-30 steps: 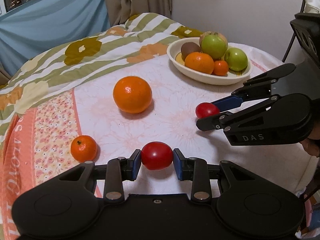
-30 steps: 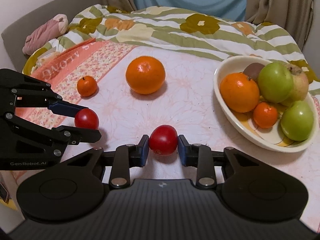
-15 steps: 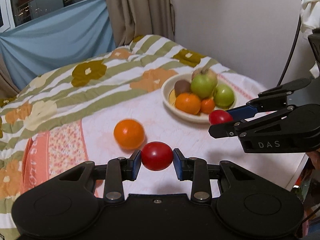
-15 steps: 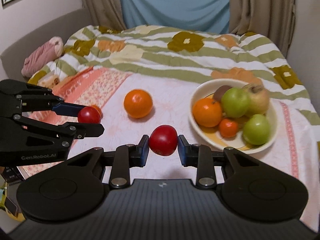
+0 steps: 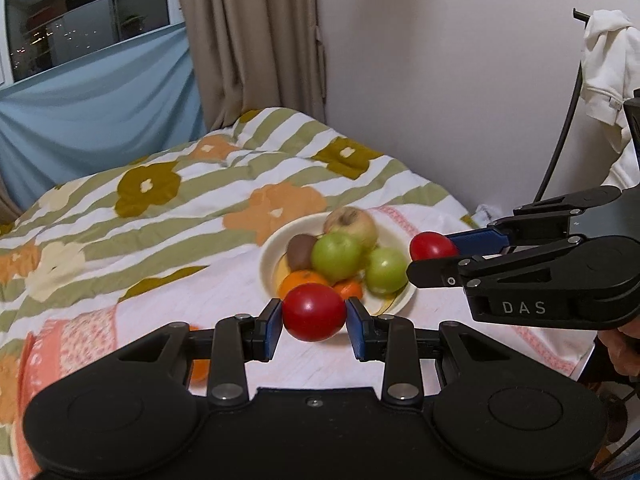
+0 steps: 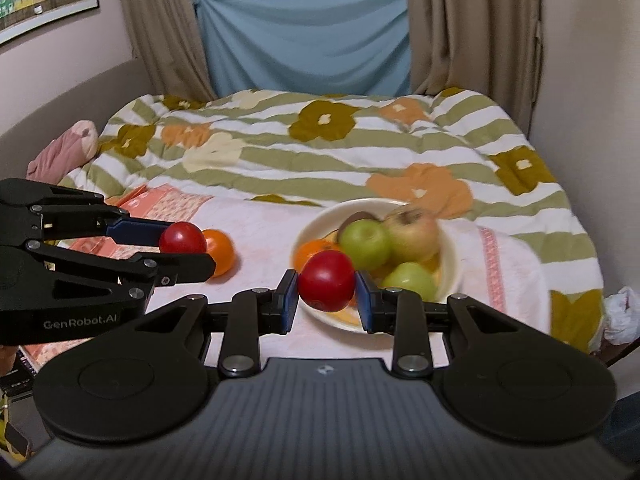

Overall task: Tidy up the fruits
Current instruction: 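Carry both cherry tomatoes over the duck bowl with both tools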

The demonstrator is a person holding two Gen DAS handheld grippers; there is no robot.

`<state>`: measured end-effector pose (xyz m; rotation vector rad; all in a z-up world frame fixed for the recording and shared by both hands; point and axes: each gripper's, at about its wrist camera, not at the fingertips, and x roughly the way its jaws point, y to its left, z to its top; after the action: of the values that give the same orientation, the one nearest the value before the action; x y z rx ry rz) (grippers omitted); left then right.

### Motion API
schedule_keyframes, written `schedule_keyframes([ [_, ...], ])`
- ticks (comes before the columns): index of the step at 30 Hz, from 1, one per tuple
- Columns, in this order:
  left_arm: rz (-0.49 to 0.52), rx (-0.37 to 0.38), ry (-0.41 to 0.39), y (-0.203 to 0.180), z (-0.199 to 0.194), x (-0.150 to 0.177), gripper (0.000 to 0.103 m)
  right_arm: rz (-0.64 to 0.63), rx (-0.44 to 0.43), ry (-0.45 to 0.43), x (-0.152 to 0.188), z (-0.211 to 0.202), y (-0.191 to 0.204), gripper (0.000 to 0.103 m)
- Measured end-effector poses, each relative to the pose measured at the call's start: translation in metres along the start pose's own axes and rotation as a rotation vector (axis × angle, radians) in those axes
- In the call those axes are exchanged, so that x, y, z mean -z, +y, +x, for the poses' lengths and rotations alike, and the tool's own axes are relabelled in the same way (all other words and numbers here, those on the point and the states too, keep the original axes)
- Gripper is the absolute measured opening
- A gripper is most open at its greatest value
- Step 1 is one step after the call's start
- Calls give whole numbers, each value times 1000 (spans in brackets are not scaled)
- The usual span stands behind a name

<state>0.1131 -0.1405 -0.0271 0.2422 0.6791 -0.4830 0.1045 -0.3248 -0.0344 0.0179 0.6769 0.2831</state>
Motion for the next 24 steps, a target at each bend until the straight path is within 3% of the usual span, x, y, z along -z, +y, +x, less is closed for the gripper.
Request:
schedule_keyframes([
  [7,-21,21,22,-25,38,-16,38,8,16,5,-5,8,-49,45],
  [15,-32,-6,93,-50,94,-17,38,-4,5,40,-9,38,-98,45],
  [24,-48,-45,176,-60,140,-12,38,-16,-47,86,-8,77,-124,45],
])
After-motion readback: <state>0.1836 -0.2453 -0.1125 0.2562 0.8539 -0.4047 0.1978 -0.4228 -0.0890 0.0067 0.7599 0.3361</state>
